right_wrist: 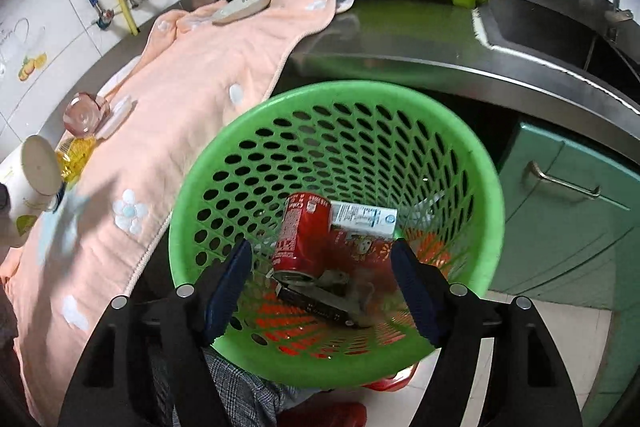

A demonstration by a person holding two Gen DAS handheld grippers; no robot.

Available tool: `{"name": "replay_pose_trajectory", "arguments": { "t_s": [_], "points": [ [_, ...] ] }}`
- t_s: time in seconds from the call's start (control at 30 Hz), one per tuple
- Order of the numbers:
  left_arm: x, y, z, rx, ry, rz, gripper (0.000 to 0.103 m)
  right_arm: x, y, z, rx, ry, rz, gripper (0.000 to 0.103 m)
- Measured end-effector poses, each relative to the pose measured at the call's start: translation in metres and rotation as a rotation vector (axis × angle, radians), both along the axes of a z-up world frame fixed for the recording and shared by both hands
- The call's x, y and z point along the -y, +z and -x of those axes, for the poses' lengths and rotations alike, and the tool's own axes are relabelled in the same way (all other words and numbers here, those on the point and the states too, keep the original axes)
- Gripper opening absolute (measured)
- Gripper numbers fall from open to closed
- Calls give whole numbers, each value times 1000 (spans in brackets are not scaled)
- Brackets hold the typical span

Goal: Collect trash
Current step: 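Carry the white paper cup to the basket and release it with the left gripper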

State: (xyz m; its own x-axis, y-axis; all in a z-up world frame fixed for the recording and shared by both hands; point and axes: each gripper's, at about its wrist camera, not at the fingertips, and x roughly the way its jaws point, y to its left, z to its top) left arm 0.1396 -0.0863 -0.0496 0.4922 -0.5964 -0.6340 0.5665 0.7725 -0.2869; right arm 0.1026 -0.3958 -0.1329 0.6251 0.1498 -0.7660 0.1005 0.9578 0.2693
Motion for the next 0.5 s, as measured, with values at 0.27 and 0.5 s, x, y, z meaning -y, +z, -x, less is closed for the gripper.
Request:
{"name": "replay_pose_trajectory", "arguments": {
  "t_s": [0.27,0.5],
  "points": [
    [71,-5,-3,-21,-108,-21,76,22,24,33,88,-31,-20,74],
    [137,-38,-19,-101,-162,-89,76,49,38,61,154,-87,5,78]
  ]
}}
